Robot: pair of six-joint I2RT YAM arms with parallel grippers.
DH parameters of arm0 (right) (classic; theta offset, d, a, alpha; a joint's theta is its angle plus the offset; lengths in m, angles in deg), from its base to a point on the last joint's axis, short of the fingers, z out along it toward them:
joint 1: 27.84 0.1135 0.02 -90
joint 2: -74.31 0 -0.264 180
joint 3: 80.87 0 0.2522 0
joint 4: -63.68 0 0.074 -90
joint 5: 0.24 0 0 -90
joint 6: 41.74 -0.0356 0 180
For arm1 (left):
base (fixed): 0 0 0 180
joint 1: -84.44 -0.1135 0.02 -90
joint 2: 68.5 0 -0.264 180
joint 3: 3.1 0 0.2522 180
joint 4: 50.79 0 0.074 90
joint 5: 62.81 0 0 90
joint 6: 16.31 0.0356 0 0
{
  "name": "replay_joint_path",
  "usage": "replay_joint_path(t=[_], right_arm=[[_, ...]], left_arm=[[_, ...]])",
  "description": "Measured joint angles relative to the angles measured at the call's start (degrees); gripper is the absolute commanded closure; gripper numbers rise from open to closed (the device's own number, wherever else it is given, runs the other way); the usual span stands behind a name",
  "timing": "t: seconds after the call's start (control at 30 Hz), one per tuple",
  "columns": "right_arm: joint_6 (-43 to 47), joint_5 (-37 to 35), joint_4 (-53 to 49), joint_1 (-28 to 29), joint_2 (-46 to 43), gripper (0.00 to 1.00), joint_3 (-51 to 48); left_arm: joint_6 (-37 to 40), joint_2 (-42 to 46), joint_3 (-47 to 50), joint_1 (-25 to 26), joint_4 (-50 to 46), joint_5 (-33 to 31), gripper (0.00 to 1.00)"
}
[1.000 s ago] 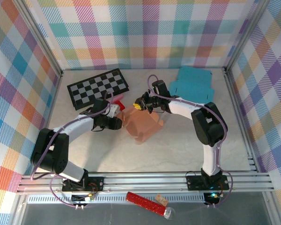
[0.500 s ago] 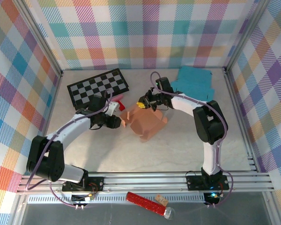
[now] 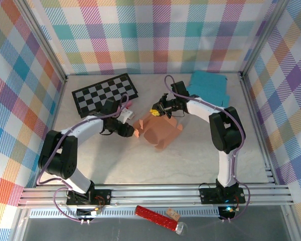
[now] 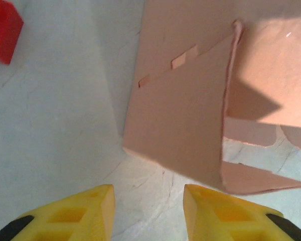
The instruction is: Fold the paper box
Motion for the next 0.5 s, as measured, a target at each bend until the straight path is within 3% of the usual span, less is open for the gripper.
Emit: replay_joint_path(t=[0.5], right_arm=[[-0.2,1.4,0.9,0.0,1.7,1.00,1.3]], left_arm=[[4.5,-2.0,-1.4,3.5,1.0,0.8,0.62]])
